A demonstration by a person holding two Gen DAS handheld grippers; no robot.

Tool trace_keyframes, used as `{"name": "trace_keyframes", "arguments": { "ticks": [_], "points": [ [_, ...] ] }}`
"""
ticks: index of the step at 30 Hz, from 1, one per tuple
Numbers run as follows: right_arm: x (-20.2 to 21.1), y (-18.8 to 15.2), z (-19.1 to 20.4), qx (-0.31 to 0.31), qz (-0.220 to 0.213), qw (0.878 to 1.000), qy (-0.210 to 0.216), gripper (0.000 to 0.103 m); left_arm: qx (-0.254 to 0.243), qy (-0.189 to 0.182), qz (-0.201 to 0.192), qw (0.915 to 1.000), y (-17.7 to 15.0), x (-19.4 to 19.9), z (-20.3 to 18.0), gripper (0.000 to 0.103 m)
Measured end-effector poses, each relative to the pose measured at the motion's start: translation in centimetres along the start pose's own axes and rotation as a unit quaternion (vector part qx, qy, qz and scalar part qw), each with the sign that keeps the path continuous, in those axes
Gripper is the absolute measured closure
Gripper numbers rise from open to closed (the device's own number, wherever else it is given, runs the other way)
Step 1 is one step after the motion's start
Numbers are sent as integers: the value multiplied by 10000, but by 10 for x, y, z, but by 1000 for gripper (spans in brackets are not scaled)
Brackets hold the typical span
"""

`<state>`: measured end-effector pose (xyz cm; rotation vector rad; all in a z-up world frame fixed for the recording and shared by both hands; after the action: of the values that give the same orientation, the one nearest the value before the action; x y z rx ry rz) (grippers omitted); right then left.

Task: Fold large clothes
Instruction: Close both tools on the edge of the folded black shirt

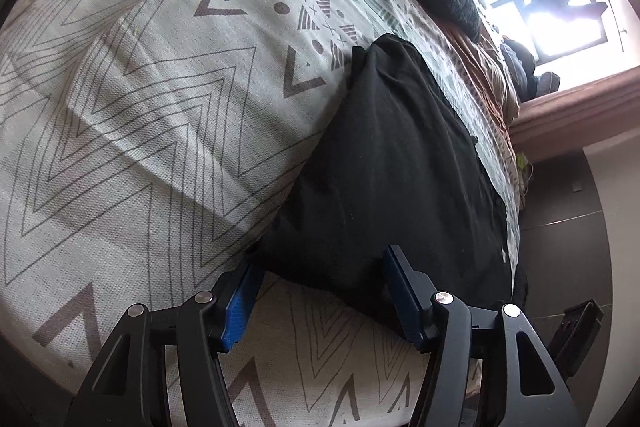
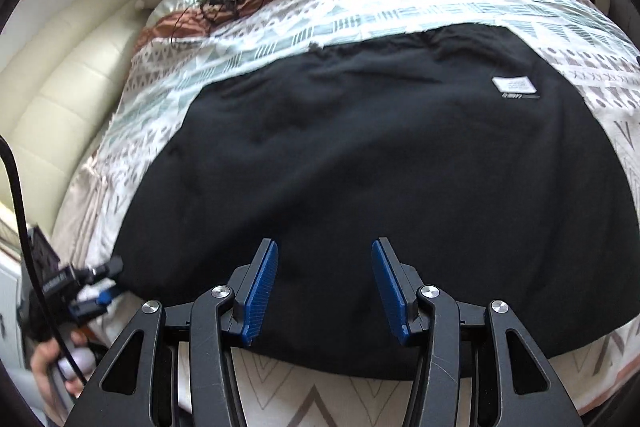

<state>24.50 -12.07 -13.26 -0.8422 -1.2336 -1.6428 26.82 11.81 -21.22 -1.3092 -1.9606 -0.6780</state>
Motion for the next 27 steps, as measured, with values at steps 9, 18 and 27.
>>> {"name": "trace_keyframes", "arguments": {
  "ticks": [9,18,27],
  "points": [
    [-24,-23,6,324,444,9985,85,66,56,-152,-138,9998,17,-12,-8,42],
    [-18,-28,19,739,314,9967,-102,85,110,-204,-386,9990,14,-12,-1,57],
    [-47,21,12,471,238,9972,-530,88,153,-62,-371,9992,10,-13,-4,59]
  ]
}}
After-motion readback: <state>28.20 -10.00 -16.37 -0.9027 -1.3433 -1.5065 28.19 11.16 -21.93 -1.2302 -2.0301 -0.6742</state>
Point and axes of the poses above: each gripper's, at about its wrist camera, not at the fingertips, and x roughly against the way its jaws point, z to its left, y to its top, the point moved 4 cm from there along -x, roughly the way its jaws point, and after that the axes turned 13 degrees about z, right-handed, at the moved point
